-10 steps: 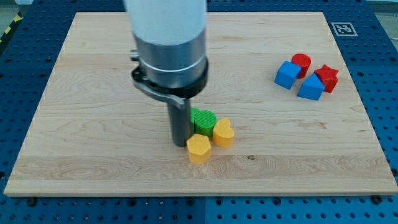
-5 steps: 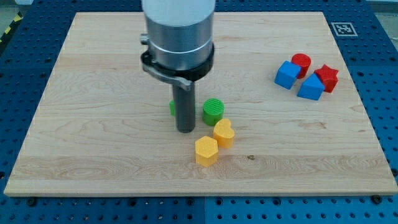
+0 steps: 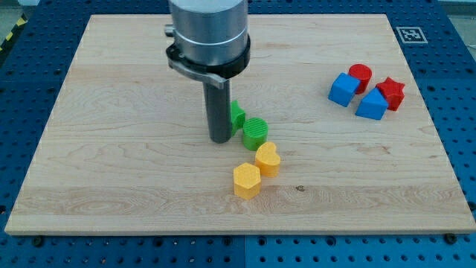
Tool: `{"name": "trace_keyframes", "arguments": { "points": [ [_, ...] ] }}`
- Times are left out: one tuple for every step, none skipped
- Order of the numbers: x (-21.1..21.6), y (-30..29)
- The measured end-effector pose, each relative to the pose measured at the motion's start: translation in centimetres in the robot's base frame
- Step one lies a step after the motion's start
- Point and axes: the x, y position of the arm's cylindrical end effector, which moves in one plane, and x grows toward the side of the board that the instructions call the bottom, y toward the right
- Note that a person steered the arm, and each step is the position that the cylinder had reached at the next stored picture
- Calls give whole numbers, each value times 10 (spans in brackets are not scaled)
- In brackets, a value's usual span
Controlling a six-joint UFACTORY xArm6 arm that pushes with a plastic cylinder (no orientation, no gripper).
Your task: Push the green star to the center
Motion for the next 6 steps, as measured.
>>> {"name": "trace_keyframes", "arguments": {
  "points": [
    [-21,11],
    [-47,22],
    [-59,26],
    [-58,39],
    [-40,71],
    [-2,98]
  ]
}}
